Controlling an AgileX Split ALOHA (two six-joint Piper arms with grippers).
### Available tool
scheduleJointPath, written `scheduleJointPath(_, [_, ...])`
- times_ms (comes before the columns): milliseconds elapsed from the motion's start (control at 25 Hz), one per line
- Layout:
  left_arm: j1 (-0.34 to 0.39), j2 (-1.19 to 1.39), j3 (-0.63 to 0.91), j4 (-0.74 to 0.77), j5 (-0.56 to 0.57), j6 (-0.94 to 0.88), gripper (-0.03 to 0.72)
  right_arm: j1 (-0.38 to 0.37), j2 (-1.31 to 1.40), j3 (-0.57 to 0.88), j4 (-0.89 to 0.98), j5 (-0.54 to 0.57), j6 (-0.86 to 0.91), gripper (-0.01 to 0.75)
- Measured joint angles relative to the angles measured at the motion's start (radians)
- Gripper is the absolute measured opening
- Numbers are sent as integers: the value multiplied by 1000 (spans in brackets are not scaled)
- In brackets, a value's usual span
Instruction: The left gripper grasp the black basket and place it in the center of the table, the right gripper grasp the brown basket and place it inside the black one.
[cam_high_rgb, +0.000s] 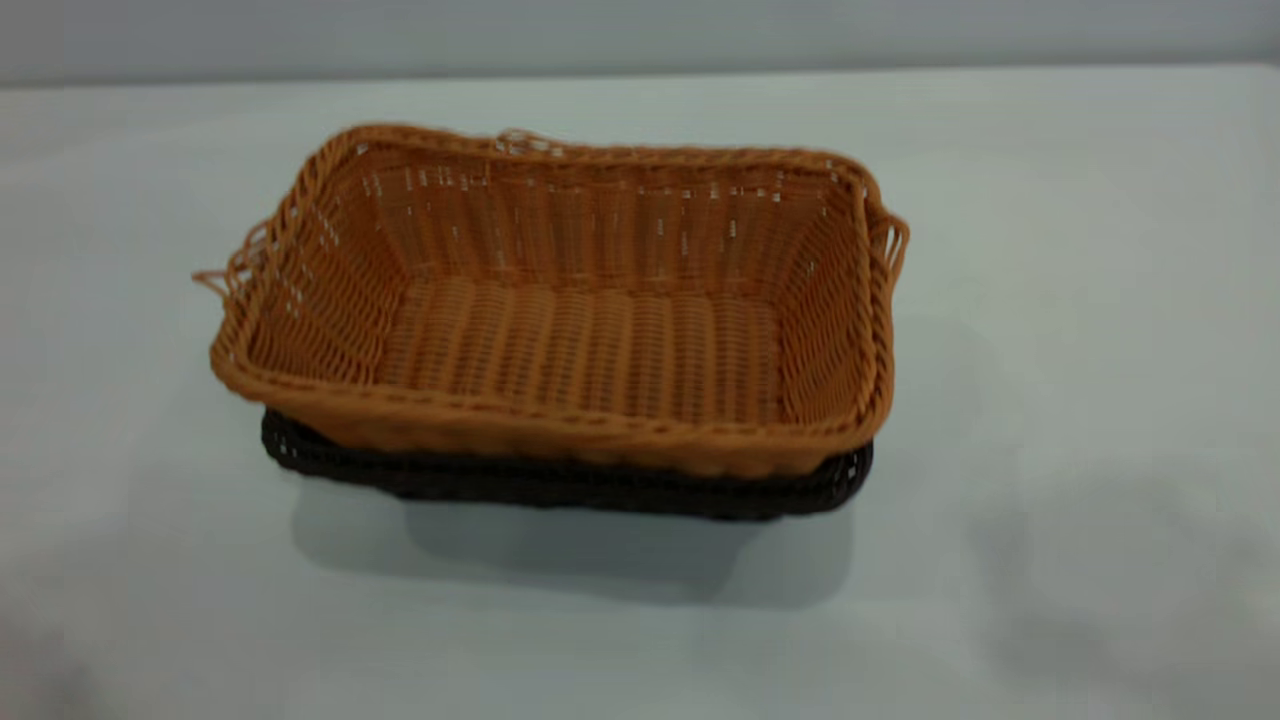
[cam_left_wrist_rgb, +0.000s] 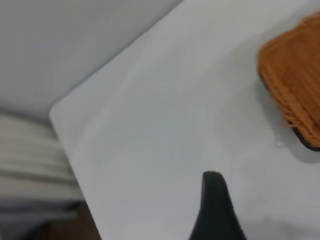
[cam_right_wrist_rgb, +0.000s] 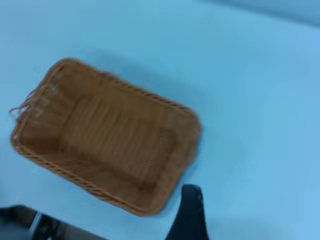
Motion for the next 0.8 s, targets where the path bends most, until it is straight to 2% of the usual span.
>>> scheduleJointPath(200, [0,-25,87,1,0,-89,455,0,-344,312,-92,-9,63,563])
scheduleJointPath(360, [0,-35,228,-73,0,-108,455,0,-614,608,-148,-96,139,563])
scheduleJointPath(480, [0,-35,335,-143,0,-123,455,0,-779,774,-164,-101,182,563])
scheduleJointPath(680, [0,-35,485,-206,0,-130,455,0,-901,943,-168,-103,190,563])
scheduleJointPath(800, [0,-54,583,-225,0,-134,455,0,-903,974,-141,-109,150,563])
